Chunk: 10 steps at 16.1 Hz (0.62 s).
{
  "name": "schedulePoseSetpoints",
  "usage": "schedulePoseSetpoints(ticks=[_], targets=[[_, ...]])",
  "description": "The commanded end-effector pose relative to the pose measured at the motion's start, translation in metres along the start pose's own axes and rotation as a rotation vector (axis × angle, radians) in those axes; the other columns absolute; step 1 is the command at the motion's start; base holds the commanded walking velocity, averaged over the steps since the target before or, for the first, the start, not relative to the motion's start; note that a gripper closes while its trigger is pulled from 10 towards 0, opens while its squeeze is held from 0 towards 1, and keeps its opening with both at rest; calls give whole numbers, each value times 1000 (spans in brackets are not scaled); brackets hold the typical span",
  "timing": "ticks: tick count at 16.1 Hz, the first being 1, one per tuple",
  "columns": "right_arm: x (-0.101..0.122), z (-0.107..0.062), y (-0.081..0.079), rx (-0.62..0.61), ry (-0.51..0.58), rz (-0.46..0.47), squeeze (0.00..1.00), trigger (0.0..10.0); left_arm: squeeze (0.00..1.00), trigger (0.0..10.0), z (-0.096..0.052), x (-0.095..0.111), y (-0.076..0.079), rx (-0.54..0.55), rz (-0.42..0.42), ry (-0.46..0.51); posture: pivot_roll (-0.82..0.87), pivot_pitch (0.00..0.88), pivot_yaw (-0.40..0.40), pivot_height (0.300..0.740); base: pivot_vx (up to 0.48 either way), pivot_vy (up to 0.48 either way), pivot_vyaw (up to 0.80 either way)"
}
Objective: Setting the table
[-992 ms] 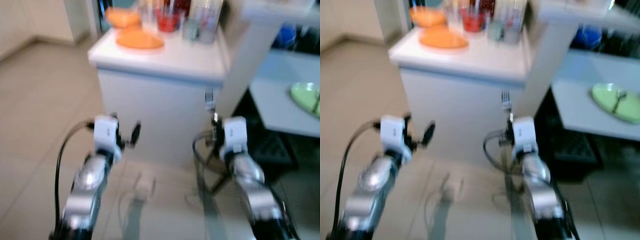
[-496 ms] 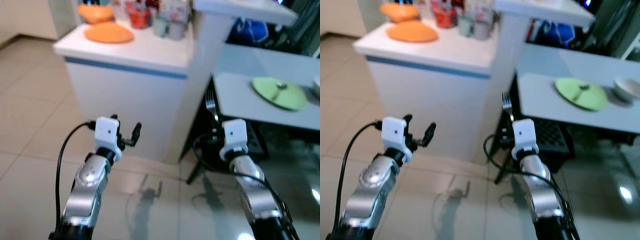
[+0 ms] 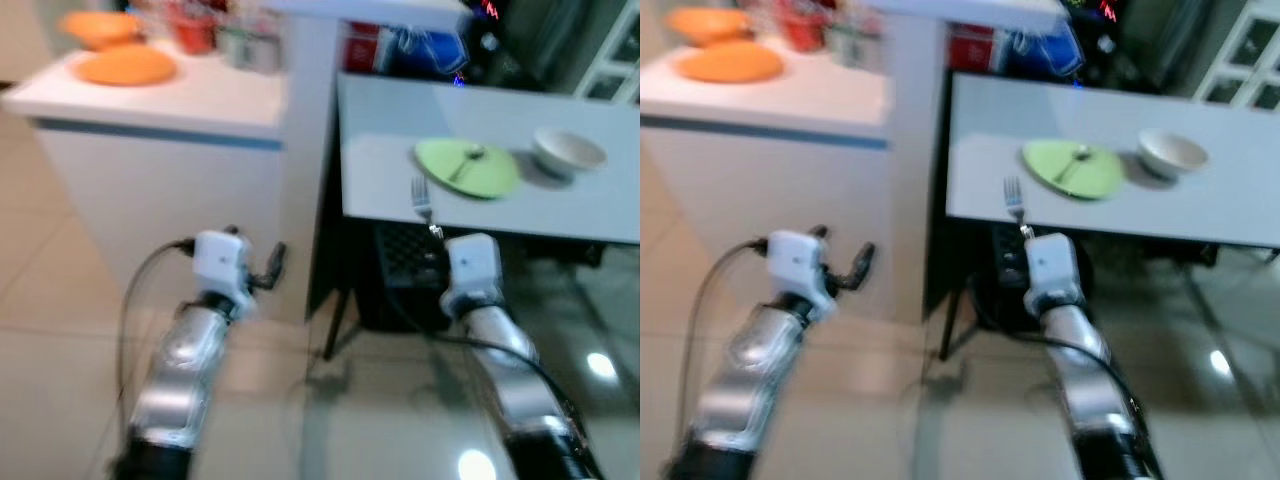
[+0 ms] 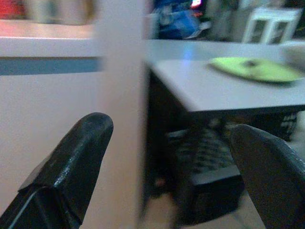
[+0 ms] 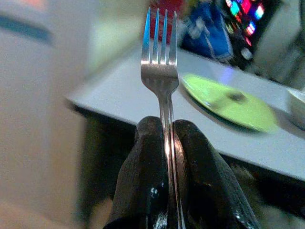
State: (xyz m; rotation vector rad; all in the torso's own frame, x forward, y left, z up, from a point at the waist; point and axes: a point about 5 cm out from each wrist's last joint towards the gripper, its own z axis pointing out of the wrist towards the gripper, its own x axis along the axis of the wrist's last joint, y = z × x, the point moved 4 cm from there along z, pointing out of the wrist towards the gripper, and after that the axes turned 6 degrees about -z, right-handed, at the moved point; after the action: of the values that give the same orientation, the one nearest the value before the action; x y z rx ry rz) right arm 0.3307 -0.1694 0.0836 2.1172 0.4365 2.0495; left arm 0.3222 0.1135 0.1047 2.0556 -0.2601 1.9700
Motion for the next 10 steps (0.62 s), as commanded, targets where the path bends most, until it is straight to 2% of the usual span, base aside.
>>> schedulePoseSetpoints(ticks=[1, 8, 10], targets=[[15, 6, -3, 4, 54, -1, 0, 10000, 0, 10000, -1, 6, -11, 29, 33, 11, 91, 0, -56, 740, 424, 0, 0], [14, 5, -5, 14, 55, -8, 0, 10000, 0, 10000, -1, 5, -11, 35, 42, 14, 93, 0, -60, 740, 434, 0, 0], [14, 5, -6, 17, 54, -11, 0, 10000, 0, 10000, 0, 5, -10, 33, 47, 15, 94, 0, -62, 740, 399, -261, 0]])
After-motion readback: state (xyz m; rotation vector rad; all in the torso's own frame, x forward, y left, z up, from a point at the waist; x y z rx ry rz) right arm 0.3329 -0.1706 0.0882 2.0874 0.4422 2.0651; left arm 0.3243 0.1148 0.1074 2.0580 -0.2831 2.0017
